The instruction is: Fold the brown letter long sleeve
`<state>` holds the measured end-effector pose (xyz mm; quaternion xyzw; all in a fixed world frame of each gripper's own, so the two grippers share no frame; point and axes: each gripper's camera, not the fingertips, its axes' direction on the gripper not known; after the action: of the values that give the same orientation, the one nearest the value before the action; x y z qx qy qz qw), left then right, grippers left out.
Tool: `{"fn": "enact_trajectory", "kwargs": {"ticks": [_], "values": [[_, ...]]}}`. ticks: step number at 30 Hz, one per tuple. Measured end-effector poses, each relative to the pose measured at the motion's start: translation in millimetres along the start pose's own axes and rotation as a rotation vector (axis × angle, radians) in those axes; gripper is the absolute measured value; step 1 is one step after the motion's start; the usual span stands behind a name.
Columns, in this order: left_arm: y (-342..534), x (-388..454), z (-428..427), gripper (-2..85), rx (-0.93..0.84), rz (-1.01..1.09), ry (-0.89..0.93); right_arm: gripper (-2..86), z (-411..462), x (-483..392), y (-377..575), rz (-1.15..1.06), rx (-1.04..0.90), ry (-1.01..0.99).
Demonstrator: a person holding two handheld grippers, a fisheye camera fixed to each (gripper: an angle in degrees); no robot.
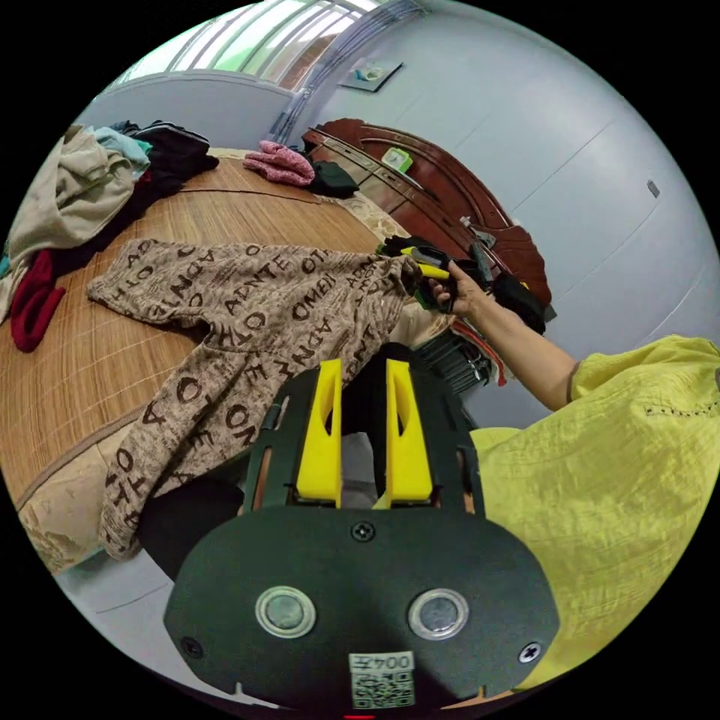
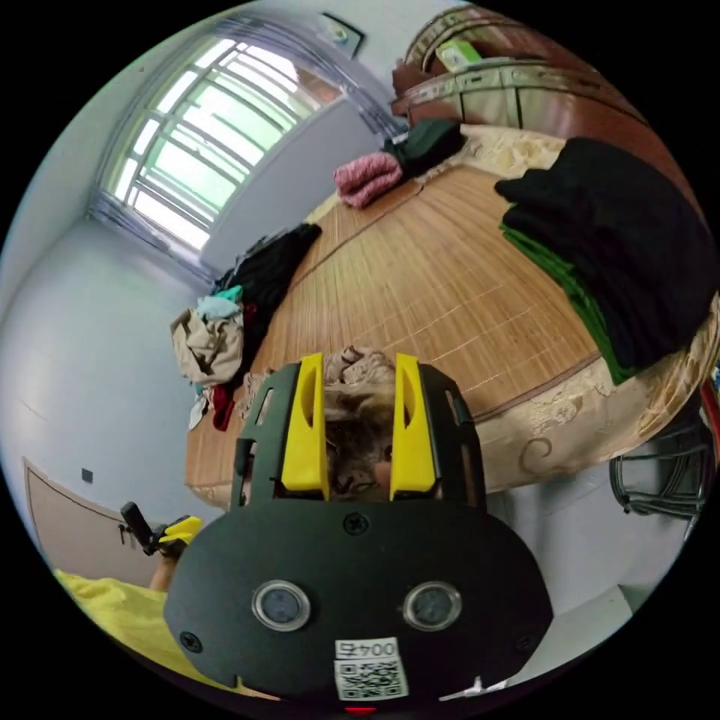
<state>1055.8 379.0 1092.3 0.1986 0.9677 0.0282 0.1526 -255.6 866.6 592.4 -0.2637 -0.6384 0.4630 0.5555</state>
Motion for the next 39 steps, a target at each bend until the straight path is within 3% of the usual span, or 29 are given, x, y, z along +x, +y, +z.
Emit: {"fn": "enact_trajectory", "kwargs": {"ticks": [2, 7, 13, 20, 27, 33, 39], "values": [[-18.0, 9.3, 15.5, 9.7, -0.042, 0.05, -0.008, 15.3, -27.4, -4.0, 24.9, -0.053, 0.119, -0.027], [-80.8, 45.1, 62.4, 12.0, -0.13, 0.205, -0.023, 19.1, -42.0, -20.0, 80.3, -0.164, 0.141, -0.047], [-118.6, 81.3, 91.5, 13.4, -0.158, 0.313, -0.017, 26.4, -21.7, -0.1, 103.7, -0.008, 0.081, -0.023], [-120.2, 95.9, 97.0, 14.1, -0.186, 0.336, -0.027, 18.0, -11.9, 47.1, 89.1, 0.274, 0.093, -0.12], [-113.9, 95.9, 76.4, 10.2, -0.147, 0.334, -0.065, 5.6, -11.7, 53.7, 73.4, 0.368, 0.076, -0.2], [-119.0, 103.4, 36.5, 9.1, -0.076, 0.431, -0.172, 3.9, -38.0, -28.6, 9.5, 0.019, -0.019, -0.253], [-136.1, 116.5, -21.5, 11.6, -0.014, 0.58, -0.313, 3.8, -43.3, -198.3, -18.7, -0.588, -0.368, -0.432]]}}
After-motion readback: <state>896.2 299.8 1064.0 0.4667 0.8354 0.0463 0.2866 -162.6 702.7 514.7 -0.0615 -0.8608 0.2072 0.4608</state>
